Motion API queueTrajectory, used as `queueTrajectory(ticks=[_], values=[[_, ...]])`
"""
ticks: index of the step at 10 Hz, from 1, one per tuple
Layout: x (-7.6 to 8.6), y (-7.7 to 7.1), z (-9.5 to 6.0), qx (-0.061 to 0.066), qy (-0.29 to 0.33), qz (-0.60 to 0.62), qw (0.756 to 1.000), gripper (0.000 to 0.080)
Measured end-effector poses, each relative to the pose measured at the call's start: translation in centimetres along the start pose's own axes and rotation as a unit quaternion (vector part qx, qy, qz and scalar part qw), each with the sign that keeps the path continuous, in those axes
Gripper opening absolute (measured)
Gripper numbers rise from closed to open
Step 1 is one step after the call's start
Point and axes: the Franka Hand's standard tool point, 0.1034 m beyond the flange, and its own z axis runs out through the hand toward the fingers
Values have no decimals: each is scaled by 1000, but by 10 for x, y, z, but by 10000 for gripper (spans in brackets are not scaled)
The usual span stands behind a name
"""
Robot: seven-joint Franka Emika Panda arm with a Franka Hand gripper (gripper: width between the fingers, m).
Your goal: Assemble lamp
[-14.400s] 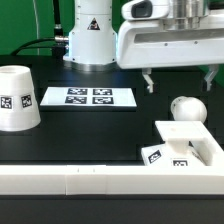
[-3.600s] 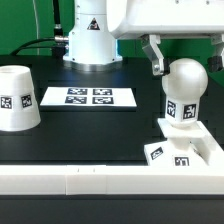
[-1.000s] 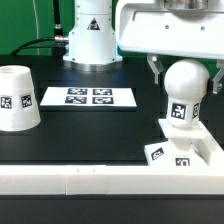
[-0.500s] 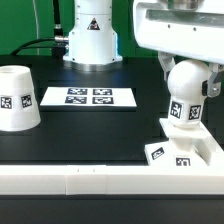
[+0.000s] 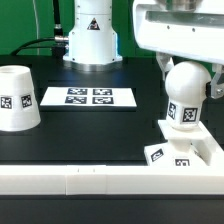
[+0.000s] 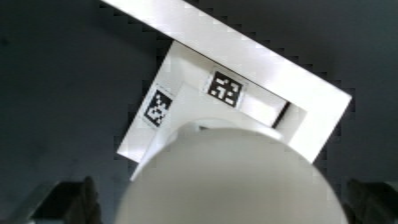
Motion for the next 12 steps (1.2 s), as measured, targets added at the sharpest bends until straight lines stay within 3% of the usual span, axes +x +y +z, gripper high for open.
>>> queueTrajectory(ticks=[5, 7, 11, 12], values=[[0, 0, 0, -1, 0, -190, 982, 699], [1, 1, 1, -2, 1, -277, 961, 699], [5, 4, 3, -14, 12, -478, 878, 699], [7, 4, 2, -18, 15, -536, 844, 699]])
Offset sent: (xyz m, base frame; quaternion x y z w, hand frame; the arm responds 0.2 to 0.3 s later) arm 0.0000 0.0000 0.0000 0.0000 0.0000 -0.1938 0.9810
